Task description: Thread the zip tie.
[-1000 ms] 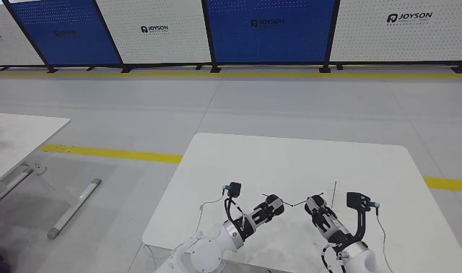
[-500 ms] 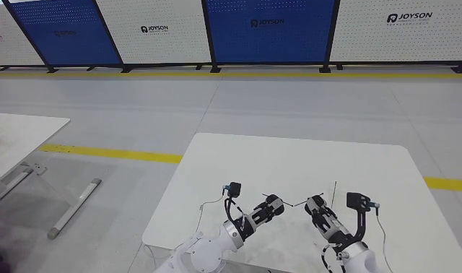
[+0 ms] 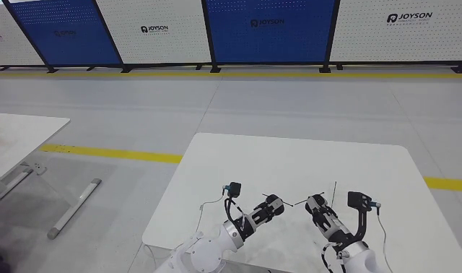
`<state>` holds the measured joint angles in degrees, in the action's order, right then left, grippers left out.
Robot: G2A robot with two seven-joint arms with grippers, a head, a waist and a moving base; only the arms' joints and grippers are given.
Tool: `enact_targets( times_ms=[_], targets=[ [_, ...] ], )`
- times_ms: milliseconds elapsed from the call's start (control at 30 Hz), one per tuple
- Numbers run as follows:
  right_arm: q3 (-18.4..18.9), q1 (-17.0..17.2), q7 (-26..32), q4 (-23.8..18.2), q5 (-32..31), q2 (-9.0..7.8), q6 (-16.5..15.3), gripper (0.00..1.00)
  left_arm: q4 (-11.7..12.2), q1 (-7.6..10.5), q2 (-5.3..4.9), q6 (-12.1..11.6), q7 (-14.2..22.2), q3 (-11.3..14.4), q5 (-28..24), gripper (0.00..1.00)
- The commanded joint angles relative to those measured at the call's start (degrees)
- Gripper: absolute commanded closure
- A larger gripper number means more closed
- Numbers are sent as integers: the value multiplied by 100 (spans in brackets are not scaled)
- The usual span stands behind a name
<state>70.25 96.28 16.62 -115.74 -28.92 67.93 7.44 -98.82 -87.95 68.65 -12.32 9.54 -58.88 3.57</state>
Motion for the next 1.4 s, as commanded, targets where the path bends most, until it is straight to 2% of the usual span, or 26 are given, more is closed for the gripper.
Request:
enact_targets(
  times_ms=[0,700,767,967,1067,1133,1367],
  targets=[
    [0,0,0,0,-1,0,-1,100,0,0,0,0,0,0,0,100],
    [-1,2,-9,6,10,1,-8,100,0,0,0,0,0,0,0,100],
    [56,81,-206,42,160,8,-135,100,0,0,0,0,0,0,0,100],
    [272,464,-660,237,631,6,-809,100,0,0,0,0,0,0,0,100],
    [266,509,-892,364,708,20,-971,100,0,0,0,0,0,0,0,100],
    [237,462,-972,520,832,37,-1016,100,0,0,0,0,0,0,0,100],
    [237,462,-972,520,832,37,-1016,100,0,0,0,0,0,0,0,100]
  ],
)
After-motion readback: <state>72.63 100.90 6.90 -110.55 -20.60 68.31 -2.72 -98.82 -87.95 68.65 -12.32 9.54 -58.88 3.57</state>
